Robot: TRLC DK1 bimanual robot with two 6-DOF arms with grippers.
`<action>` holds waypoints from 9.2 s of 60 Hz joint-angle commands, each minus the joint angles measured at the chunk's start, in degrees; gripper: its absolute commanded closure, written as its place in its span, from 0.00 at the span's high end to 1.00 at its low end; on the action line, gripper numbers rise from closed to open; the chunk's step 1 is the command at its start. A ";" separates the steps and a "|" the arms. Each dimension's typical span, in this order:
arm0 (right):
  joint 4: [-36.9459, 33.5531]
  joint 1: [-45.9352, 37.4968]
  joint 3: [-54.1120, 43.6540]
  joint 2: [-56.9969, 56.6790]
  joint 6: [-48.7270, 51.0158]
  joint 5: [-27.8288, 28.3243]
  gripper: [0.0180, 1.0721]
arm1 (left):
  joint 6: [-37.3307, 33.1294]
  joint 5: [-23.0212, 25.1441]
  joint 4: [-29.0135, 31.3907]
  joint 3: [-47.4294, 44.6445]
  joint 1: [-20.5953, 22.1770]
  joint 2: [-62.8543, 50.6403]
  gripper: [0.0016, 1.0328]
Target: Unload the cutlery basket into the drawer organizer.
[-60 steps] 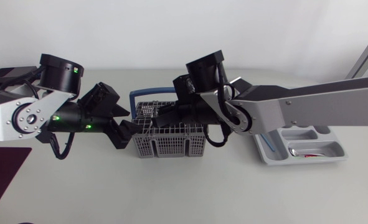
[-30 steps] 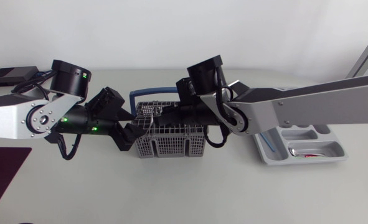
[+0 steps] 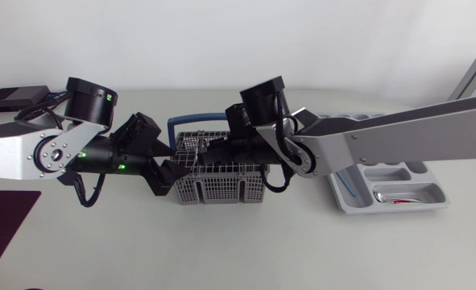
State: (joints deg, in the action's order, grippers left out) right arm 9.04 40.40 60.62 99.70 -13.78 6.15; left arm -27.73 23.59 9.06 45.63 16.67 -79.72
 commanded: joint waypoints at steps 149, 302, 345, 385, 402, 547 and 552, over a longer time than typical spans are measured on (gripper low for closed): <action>-0.51 7.32 -6.04 -23.50 10.62 -2.46 0.06 | -0.49 0.05 1.22 -4.49 3.11 6.86 0.95; -14.40 -55.70 -27.22 -24.11 75.66 0.09 0.87 | 11.82 -19.02 12.91 10.89 10.40 0.18 0.94; -24.86 -23.26 -20.81 -33.52 47.53 -0.62 0.88 | 11.11 -20.43 19.50 2.98 10.23 9.85 0.94; -30.40 -3.84 -3.58 -21.48 24.77 -1.23 0.88 | 11.91 -20.52 19.15 0.69 7.59 11.17 0.94; -30.04 -3.93 -4.90 -21.57 23.62 -1.67 0.88 | 18.32 -20.43 19.68 7.37 11.90 6.25 0.94; -28.64 -7.36 -15.53 -28.33 26.00 1.85 0.88 | 55.06 -30.89 30.67 26.62 21.92 -16.52 0.84; -28.64 -7.53 -15.62 -28.42 26.00 2.11 0.88 | 55.32 -30.89 30.67 26.44 22.36 -15.37 0.84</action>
State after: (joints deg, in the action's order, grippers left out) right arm -19.57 33.52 46.65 71.99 11.99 7.70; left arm 25.54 -7.75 39.11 70.98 38.35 -95.04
